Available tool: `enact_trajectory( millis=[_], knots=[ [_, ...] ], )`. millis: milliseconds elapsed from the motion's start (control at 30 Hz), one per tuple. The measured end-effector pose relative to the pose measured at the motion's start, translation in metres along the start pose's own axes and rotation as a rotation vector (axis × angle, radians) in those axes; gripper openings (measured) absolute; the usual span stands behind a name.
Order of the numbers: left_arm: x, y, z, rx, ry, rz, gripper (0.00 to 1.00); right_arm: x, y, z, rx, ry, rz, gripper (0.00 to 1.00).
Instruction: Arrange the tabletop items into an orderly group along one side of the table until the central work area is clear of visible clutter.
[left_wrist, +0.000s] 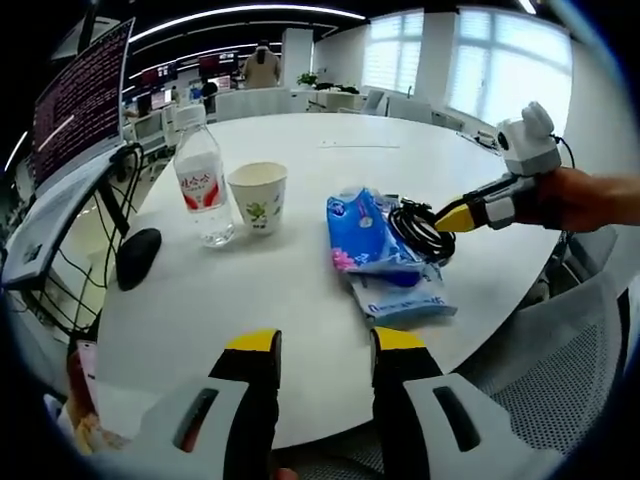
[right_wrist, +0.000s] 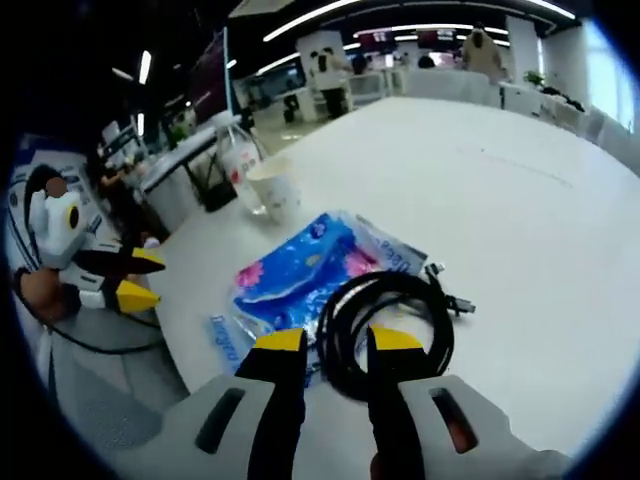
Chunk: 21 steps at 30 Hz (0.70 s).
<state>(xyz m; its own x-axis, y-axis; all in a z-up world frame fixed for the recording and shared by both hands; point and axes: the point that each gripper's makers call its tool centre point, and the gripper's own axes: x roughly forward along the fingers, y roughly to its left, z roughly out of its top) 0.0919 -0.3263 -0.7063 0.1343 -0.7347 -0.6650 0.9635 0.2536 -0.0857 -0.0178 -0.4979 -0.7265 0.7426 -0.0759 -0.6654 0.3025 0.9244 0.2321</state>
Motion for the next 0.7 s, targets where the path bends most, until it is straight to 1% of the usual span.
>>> enact_trajectory(
  millis=[233,400,533,700],
  knots=[
    [0.001,-0.001,-0.001,0.002,0.008,-0.005,0.34,-0.004,-0.002,-0.014,0.026,0.011,-0.014,0.21],
    [0.001,-0.001,-0.002,0.0,0.009,-0.007,0.34,-0.001,-0.002,-0.015,0.024,0.016,-0.016,0.21],
    [0.0,0.0,-0.002,-0.006,0.007,-0.003,0.34,0.003,0.0,-0.012,0.02,0.018,-0.013,0.21],
    [0.0,0.001,-0.001,-0.026,0.001,-0.003,0.35,0.013,0.001,-0.013,0.007,0.038,-0.011,0.22]
  ],
)
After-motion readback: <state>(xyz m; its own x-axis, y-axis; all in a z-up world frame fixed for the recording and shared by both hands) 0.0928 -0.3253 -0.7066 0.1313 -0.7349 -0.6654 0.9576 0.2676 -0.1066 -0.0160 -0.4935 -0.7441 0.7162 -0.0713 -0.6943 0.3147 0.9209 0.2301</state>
